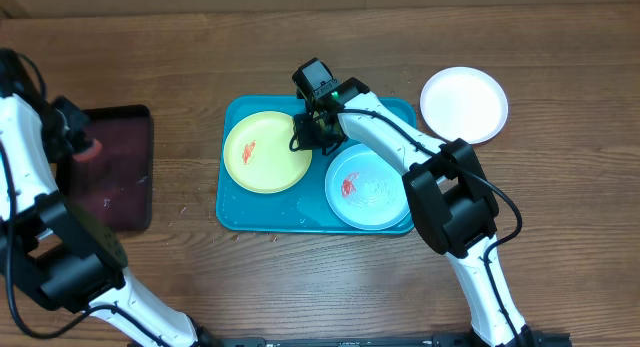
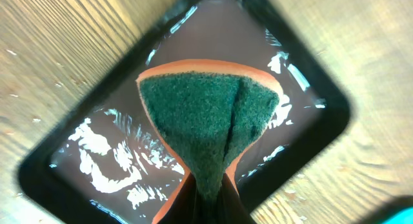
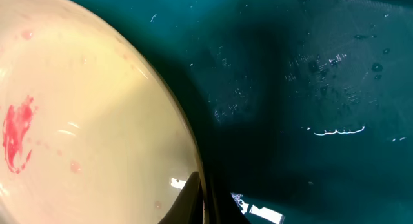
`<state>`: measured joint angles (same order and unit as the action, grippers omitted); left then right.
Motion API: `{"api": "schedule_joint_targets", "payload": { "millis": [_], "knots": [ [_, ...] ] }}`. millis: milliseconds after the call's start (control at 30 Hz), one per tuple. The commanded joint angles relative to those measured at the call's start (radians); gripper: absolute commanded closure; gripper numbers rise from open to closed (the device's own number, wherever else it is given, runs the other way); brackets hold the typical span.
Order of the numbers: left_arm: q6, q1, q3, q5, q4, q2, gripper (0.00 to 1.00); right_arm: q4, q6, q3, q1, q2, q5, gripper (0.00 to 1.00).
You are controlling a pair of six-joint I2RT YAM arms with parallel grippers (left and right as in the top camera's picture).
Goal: Clean dirty plates on tray and stack at the side
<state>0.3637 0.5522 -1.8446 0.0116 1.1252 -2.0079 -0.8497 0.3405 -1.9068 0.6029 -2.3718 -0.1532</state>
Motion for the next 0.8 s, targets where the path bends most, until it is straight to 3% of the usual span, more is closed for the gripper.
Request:
{"api": "schedule_joint_targets", "payload": {
  "millis": [0,267,367,433,467,633,767],
  "knots": [
    [-0.002,0.003,-0.053,0.0,0.023,0.039,0.96,-0.004,0.009,0.036,0.013,-0.021,0.008,0.96],
    [-0.001,0.003,0.209,0.039,-0.156,0.027,0.96,-0.004,0.085,0.036,0.013,-0.021,0.044,0.96],
    [-0.006,0.003,0.213,0.009,-0.157,0.027,0.96,-0.021,0.109,0.036,0.013,-0.021,0.058,0.96],
    [-0.045,0.003,0.18,-0.048,-0.142,0.032,0.96,-0.037,0.109,0.036,0.013,-0.021,0.056,0.74],
    [-0.063,0.003,0.155,-0.08,-0.128,0.034,0.96,-0.046,0.109,0.036,0.013,-0.021,0.054,0.71],
    [-0.08,0.002,0.042,-0.207,-0.073,0.034,0.96,-0.084,0.152,0.036,0.013,-0.021,0.04,0.73],
    [-0.107,-0.012,0.04,-0.222,-0.068,0.033,0.96,-0.089,0.185,0.036,0.014,-0.021,0.04,0.91]
  ]
}}
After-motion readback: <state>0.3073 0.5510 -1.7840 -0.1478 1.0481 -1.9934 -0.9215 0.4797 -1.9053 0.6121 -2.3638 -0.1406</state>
